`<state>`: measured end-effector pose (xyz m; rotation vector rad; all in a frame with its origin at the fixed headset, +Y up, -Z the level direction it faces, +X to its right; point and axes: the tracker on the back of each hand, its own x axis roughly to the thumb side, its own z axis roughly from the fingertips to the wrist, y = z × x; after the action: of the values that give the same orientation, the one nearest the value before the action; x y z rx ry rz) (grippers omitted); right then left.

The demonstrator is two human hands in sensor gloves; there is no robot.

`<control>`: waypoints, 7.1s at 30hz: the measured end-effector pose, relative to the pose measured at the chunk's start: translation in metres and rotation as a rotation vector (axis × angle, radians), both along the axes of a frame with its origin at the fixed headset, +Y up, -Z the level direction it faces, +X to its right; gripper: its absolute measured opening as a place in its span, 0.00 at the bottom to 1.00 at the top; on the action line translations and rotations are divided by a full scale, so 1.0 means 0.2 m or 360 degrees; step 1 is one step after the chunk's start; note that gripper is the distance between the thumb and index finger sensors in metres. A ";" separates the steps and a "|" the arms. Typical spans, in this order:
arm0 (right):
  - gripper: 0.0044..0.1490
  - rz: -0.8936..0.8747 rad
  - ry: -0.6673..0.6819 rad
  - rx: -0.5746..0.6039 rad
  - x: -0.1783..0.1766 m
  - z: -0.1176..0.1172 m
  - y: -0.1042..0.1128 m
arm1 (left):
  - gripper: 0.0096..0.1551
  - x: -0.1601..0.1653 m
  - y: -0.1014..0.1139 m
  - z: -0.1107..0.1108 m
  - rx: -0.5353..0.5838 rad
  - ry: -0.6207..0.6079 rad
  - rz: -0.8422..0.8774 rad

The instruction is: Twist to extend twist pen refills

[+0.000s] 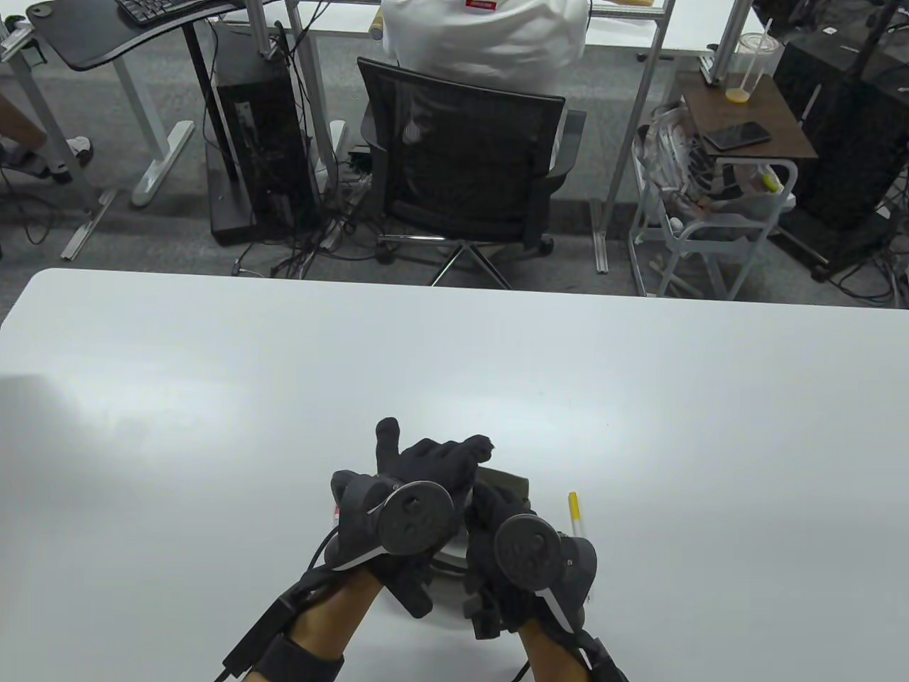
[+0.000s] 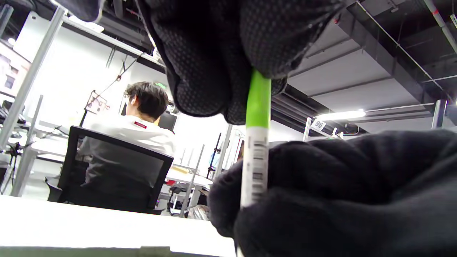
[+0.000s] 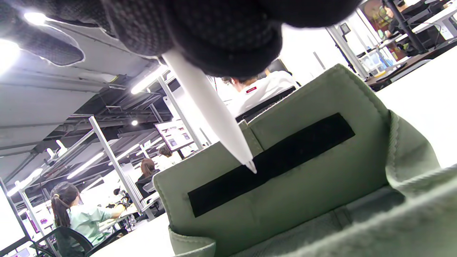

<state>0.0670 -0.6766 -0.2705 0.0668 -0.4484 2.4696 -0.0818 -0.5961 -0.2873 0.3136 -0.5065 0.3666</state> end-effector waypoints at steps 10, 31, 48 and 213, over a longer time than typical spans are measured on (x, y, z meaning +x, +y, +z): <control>0.28 -0.0031 -0.0011 -0.0003 0.01 0.00 0.00 | 0.31 -0.06 -0.04 -0.01 0.0050 -0.0063 0.0049; 0.29 0.0127 -0.0639 -0.0150 0.43 -0.05 0.08 | 0.54 -0.96 -0.64 -0.08 -0.0355 0.0714 -0.0632; 0.29 0.0912 -0.1007 -0.0972 0.60 -0.26 -0.39 | 0.53 -0.98 -0.70 -0.08 -0.0535 0.0687 -0.0541; 0.28 -0.0152 0.0128 0.0057 0.05 -0.01 0.02 | 0.24 -0.04 0.03 -0.04 -0.0210 -0.0201 0.0116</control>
<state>0.0773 -0.6732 -0.2730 0.1552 -0.4505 2.3561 -0.0902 -0.5896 -0.2963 0.1824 -0.5928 0.4907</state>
